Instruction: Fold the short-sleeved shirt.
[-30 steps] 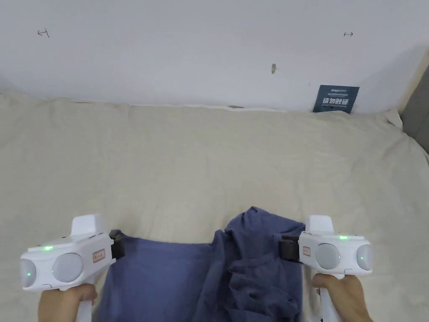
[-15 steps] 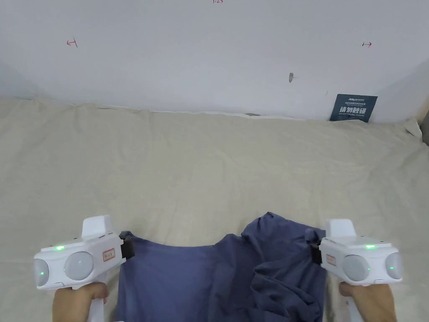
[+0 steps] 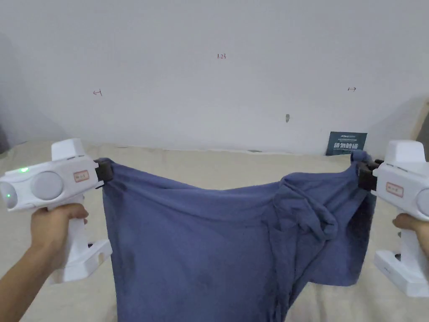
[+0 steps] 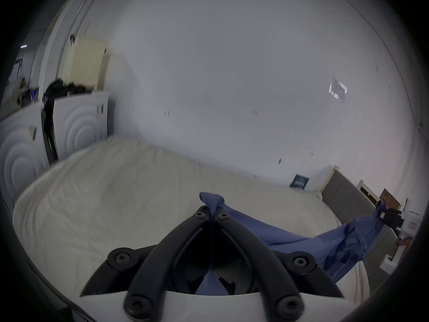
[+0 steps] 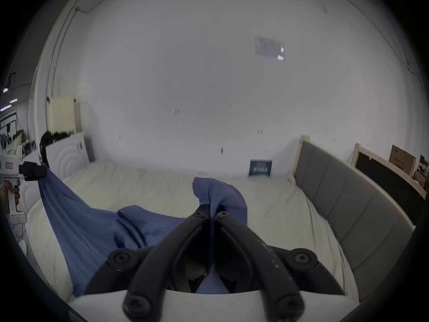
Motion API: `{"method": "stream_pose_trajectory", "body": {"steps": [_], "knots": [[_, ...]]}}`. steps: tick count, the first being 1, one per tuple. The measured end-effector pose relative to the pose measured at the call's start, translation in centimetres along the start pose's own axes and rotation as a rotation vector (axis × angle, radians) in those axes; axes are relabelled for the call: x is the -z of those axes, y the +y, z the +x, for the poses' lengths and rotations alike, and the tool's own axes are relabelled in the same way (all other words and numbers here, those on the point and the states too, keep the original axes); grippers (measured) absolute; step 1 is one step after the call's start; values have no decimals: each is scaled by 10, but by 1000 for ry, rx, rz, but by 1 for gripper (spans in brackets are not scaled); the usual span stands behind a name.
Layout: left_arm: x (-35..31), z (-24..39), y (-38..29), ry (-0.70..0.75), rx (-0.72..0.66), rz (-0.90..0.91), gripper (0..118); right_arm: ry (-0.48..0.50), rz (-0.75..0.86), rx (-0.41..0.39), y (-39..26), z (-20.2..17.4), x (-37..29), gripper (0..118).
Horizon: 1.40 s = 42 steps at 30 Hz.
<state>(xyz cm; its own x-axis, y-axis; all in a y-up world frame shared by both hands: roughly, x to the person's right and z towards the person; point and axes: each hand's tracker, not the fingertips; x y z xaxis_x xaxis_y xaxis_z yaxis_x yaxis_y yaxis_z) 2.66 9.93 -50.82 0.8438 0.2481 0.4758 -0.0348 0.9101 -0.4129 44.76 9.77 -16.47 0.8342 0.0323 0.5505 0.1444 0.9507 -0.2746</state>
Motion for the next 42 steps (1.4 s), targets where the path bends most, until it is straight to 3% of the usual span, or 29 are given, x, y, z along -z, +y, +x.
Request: {"method": "stream_pose_trajectory", "body": {"steps": [13, 20, 23, 32, 42], "knots": [[3, 50, 178, 43, 45, 278, 3, -41, 270, 92, 169, 33, 24, 5], [50, 73, 220, 90, 58, 353, 3, -58, 315, 36, 207, 30, 72, 5], [71, 74, 224, 99, 57, 365, 3, -55, 315, 46, 209, 31, 96, 5], [126, 51, 163, 124, 83, 310, 3, -27, 259, 80, 145, 28, 149, 5], [134, -4, -22, 109, 72, 33, 3, 9, -46, 116, -36, 19, 149, 5]]}}
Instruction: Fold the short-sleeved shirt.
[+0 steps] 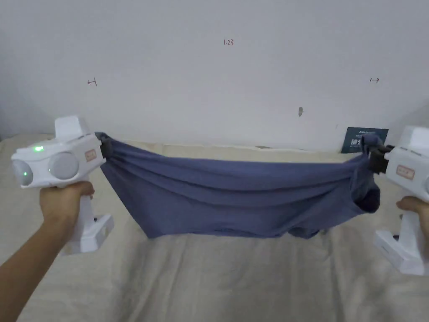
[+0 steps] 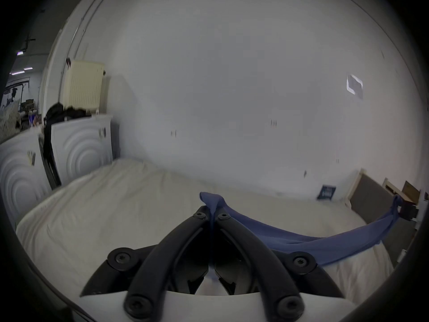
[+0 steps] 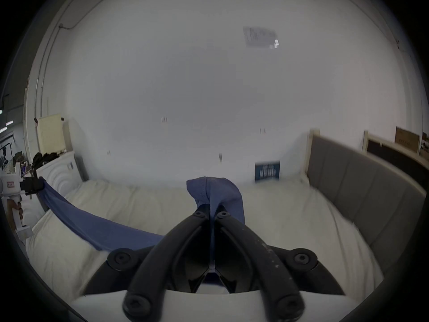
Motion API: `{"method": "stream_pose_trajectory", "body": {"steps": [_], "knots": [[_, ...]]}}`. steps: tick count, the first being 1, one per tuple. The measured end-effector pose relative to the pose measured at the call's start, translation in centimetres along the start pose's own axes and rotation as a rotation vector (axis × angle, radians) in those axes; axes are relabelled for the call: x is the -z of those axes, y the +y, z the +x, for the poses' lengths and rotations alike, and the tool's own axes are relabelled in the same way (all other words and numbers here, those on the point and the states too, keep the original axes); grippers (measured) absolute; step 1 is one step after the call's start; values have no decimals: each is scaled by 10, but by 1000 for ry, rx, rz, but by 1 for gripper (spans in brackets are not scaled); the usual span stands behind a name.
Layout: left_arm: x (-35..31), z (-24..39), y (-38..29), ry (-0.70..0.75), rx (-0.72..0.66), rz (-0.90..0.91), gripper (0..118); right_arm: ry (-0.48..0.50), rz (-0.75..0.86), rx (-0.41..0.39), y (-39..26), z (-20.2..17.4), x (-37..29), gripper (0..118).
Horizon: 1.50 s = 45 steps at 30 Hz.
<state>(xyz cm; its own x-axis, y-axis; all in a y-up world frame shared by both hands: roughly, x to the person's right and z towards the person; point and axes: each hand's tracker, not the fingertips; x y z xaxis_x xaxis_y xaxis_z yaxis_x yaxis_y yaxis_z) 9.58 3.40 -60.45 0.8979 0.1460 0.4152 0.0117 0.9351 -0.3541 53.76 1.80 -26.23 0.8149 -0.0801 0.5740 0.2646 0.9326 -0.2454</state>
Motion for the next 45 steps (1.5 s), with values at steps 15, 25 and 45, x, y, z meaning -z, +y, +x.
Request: {"method": "stream_pose_trajectory", "body": {"steps": [15, 25, 45], "knots": [[-175, -103, -239, 24, -29, -388, 3, -17, -351, 197, -271, 29, -184, 5], [-255, -133, -312, 114, 21, -576, 3, -62, -566, 164, -340, 21, -260, 5], [-284, -58, -204, 17, 1, -261, 110, -94, -194, -82, -219, -51, -294, 86]]}}
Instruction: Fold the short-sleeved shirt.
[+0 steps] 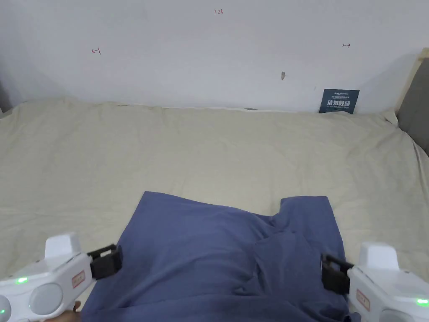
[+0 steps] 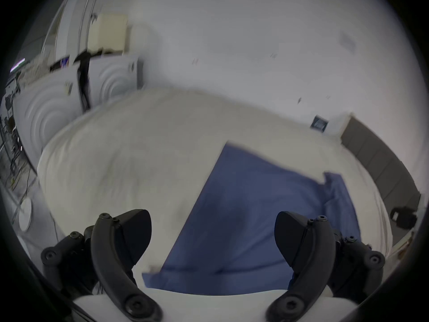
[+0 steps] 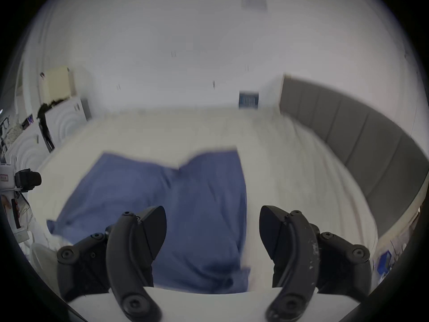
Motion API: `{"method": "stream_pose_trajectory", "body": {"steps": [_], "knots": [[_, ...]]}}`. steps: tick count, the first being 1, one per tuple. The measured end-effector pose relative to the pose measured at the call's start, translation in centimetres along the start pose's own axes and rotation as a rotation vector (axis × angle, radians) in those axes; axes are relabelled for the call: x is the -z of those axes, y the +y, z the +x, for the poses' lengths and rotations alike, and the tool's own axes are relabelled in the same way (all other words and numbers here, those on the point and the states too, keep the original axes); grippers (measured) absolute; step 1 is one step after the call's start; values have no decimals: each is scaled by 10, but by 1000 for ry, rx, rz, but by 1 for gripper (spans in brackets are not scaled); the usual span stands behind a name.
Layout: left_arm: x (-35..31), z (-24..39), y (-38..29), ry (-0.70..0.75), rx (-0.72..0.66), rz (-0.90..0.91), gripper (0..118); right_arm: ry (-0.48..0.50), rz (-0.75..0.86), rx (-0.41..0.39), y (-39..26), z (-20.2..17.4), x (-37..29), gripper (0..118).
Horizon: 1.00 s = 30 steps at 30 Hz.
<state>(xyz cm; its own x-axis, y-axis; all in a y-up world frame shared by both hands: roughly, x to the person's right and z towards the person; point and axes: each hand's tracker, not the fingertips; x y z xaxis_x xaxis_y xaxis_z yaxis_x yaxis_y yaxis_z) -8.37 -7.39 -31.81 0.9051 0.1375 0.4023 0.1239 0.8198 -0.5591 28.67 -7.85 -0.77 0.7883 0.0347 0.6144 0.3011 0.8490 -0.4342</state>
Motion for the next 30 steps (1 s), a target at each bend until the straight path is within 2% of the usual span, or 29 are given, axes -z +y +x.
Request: {"method": "stream_pose_trajectory", "body": {"steps": [6, 8, 10, 11, 12, 13, 18, 23, 30], "knots": [[-50, 45, 41, -50, 84, 330, 109, -44, 287, 17, 58, -21, -49, 85], [-62, 59, 45, -69, 112, 397, 99, -58, 342, 19, 64, -25, -61, 79], [-70, 70, 44, -66, 142, 437, 69, -76, 375, 17, 66, -28, -68, 54], [-71, 74, 43, -63, 154, 445, 45, -87, 388, 15, 65, -30, -71, 36], [-72, 78, 40, -72, 171, 460, 5, -95, 415, 15, 62, -32, -75, 7], [-72, 81, 39, -74, 179, 464, 1, -106, 435, 14, 61, -32, -76, 2], [-61, 93, 33, -127, 177, 439, 0, -93, 428, -11, 54, -33, -76, 1], [-41, 89, 35, -135, 189, 380, 0, -83, 400, 4, 53, -28, -63, 1], [30, 89, 63, -167, 258, 193, 0, -88, 348, 6, 59, -20, -28, 1]]}}
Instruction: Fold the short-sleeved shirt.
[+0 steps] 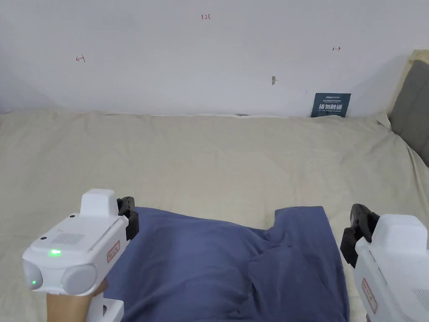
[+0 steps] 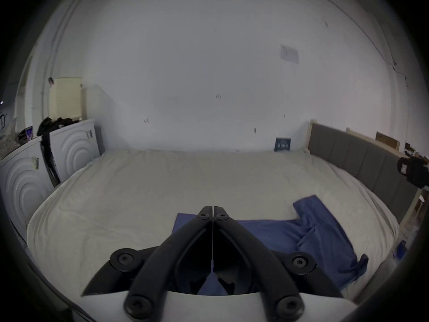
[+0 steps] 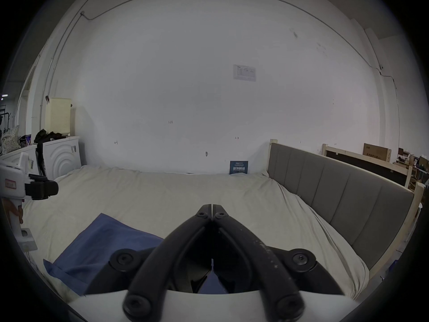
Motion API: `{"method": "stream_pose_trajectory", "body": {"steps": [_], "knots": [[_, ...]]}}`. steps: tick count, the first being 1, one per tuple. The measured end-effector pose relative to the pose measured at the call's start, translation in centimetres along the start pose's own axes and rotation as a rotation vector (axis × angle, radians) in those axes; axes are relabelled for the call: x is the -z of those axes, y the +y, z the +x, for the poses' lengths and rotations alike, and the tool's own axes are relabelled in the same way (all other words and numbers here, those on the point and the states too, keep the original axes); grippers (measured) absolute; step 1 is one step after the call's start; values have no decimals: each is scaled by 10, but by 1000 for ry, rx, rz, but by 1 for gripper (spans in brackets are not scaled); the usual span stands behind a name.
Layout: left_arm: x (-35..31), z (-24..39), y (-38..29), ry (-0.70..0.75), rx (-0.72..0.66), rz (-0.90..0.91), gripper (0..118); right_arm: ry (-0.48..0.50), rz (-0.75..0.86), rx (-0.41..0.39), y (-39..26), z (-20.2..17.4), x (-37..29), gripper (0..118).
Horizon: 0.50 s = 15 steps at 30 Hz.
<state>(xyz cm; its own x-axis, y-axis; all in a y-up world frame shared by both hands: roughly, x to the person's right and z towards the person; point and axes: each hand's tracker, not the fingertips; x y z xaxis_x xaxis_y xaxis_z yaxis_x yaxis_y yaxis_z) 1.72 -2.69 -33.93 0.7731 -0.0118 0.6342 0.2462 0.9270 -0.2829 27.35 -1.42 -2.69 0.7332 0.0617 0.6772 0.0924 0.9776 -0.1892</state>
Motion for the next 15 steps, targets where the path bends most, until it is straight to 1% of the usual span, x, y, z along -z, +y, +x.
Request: {"method": "stream_pose_trajectory", "body": {"steps": [3, 7, 8, 9, 10, 11, 12, 13, 14, 15], "knots": [[50, -10, 4, -28, 19, -81, 0, -5, -27, 2, -5, 2, 21, 1], [135, -27, 8, -47, -20, -253, 1, -22, -72, -4, -14, 5, 54, 1], [154, -32, 7, -51, -30, -272, 1, -27, -83, -2, -17, 6, 62, 1], [176, -34, 5, -54, -36, -301, 6, -34, -96, -1, -20, 8, 72, 1], [194, -37, 4, -27, -26, -329, 15, -38, -107, -2, -22, 9, 80, 1], [215, -41, 1, -5, -36, -364, 32, -45, -121, -3, -25, 10, 89, 1], [234, -45, -1, -5, -39, -410, 66, -50, -133, -4, -28, 11, 97, 1], [250, -48, -5, 25, -47, -429, 89, -56, -144, -6, -31, 13, 105, 1], [267, -51, -10, 44, -53, -455, 107, -61, -154, -6, -35, 14, 113, 2], [280, -54, -15, 41, -47, -480, 113, -66, -165, -7, -39, 15, 120, 2]]}}
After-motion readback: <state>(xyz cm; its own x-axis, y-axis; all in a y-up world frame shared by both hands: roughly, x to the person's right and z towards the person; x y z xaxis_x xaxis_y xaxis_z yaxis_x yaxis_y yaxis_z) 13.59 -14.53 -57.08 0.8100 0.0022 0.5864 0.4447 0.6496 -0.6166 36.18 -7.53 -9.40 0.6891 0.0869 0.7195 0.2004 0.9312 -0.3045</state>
